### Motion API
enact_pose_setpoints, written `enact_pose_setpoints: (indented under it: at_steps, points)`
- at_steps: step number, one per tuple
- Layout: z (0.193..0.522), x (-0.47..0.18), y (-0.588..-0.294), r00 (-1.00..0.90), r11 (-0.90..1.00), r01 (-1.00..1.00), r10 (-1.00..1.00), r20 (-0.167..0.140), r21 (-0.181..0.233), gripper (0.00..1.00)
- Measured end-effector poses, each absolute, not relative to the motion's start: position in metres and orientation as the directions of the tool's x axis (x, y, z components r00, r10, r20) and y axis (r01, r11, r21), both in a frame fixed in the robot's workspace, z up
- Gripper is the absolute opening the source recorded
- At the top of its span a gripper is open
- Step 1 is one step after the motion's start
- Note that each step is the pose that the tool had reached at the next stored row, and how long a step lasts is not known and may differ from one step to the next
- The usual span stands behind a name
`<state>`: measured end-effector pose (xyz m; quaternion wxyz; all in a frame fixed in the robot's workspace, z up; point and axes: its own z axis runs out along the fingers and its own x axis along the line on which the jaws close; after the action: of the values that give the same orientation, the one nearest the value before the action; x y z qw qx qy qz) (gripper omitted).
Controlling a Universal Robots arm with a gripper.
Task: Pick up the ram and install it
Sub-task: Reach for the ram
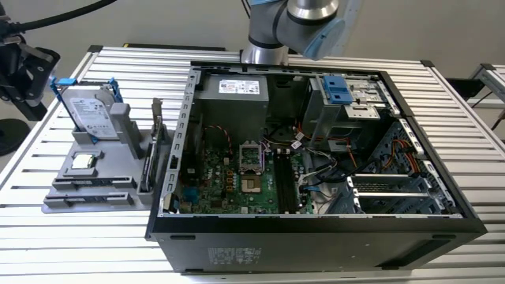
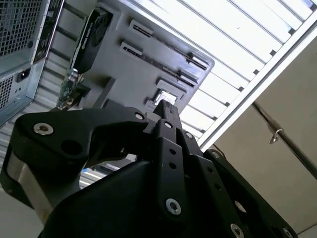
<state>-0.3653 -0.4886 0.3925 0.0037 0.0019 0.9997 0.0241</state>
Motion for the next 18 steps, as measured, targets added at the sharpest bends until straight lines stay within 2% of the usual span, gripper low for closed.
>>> enact_pose_setpoints:
  at_steps: [18]
  points:
    - [0.3925,-0.3653,-0.4994,-1.0,0.999,-0.017,-0.016,-0.007,0.048,0.0]
